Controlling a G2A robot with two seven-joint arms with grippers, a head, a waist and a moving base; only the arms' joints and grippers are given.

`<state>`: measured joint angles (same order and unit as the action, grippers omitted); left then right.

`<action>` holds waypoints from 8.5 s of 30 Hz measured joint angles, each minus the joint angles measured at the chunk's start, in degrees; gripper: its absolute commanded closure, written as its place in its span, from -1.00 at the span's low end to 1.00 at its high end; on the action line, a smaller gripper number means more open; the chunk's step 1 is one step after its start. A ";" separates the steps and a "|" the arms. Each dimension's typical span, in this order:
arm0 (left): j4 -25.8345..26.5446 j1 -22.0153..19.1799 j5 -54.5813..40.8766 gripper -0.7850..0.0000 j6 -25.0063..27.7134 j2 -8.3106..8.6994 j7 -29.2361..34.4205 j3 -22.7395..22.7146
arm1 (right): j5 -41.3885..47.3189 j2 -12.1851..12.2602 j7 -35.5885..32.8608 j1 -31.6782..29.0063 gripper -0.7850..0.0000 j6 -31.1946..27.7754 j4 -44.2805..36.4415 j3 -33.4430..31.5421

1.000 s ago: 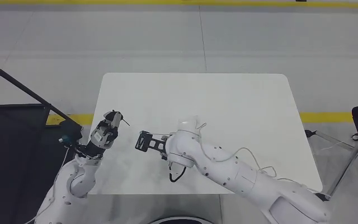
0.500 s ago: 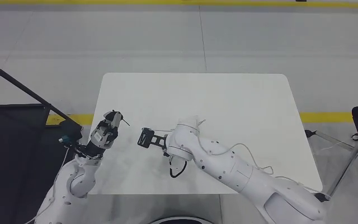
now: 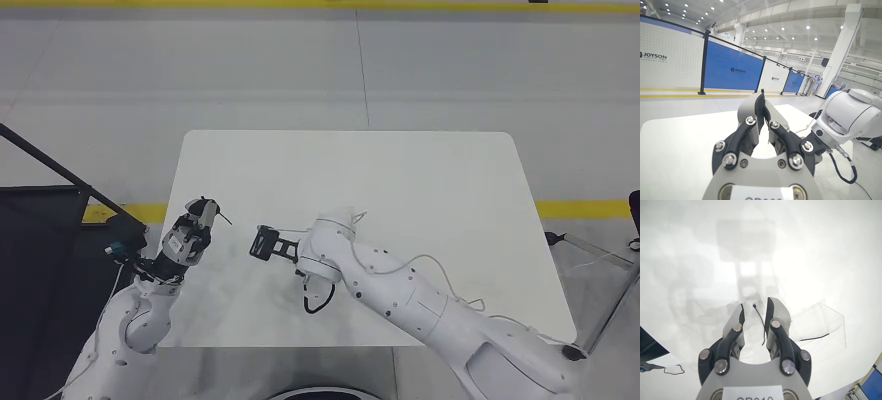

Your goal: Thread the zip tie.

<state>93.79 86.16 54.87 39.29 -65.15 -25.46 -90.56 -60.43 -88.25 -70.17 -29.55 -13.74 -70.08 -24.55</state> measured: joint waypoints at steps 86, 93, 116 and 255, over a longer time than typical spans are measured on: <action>0.68 -1.36 5.94 1.00 -4.90 -1.35 -0.59 7.96 | -17.28 10.21 63.40 -57.27 1.00 4.77 -42.90 -39.37; 0.68 -1.36 5.94 1.00 -4.90 -1.35 -0.59 7.96 | -17.28 10.21 63.40 -57.27 1.00 4.78 -42.89 -39.37; -7.84 -6.21 18.35 1.00 -20.31 -4.76 -24.08 21.45 | -2.77 8.52 100.24 -68.80 1.00 18.76 -42.40 -36.71; -11.18 -8.02 30.85 1.00 -38.69 -8.03 -29.15 30.24 | 34.07 -0.05 121.83 -53.83 1.00 25.05 -32.84 -17.87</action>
<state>82.61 78.13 85.72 0.59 -73.18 -54.61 -60.32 -26.36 -88.30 51.67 -83.38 11.31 -102.92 -42.42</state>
